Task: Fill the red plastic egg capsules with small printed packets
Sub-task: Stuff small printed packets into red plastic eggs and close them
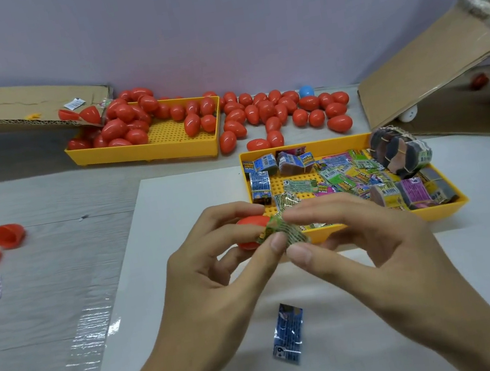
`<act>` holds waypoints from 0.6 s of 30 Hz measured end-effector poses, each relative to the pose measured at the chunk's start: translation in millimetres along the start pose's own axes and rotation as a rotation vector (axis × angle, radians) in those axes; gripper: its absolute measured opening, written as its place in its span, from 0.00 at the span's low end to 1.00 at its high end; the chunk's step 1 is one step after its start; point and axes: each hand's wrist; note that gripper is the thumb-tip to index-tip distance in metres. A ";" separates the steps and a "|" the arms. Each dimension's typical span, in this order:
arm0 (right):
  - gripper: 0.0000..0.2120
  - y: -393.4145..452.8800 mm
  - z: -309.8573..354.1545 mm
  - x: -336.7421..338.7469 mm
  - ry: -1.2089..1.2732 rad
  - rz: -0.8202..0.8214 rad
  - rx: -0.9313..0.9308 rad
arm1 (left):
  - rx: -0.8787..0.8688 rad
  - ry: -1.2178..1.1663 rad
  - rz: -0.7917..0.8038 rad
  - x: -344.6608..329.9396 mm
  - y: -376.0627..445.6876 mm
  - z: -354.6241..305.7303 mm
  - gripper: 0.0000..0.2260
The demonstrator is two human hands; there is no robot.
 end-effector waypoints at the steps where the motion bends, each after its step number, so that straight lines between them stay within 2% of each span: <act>1: 0.12 -0.3 -0.7 -0.5 -0.003 -0.009 0.022 | -0.008 0.006 0.007 0.1 -0.4 0.2 0.07; 3: 0.09 -0.5 -2.3 -2.0 -0.055 -0.062 0.064 | -0.017 0.013 0.011 0.6 -0.9 1.1 0.07; 7: 0.10 -0.4 -5.6 -4.3 -0.312 -0.268 0.291 | -0.043 0.031 0.003 1.2 -0.9 2.8 0.06; 11: 0.08 -1.0 -7.3 -5.8 -0.429 -0.364 0.425 | -0.094 0.060 -0.004 1.0 -2.6 4.0 0.03; 16: 0.06 -2.8 -6.2 -7.0 -0.464 -0.389 0.479 | -0.098 0.089 -0.024 1.8 -3.1 4.8 0.02; 18: 0.03 -2.4 -5.5 -6.7 -0.430 -0.352 0.458 | -0.087 0.078 -0.013 2.4 -2.9 4.9 0.02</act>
Point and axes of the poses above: each hand's wrist, its own y-axis towards the middle knuckle, its own x-axis out of the back of the hand, z = x × y, and after that the axes turned 14 degrees about -x, right-handed
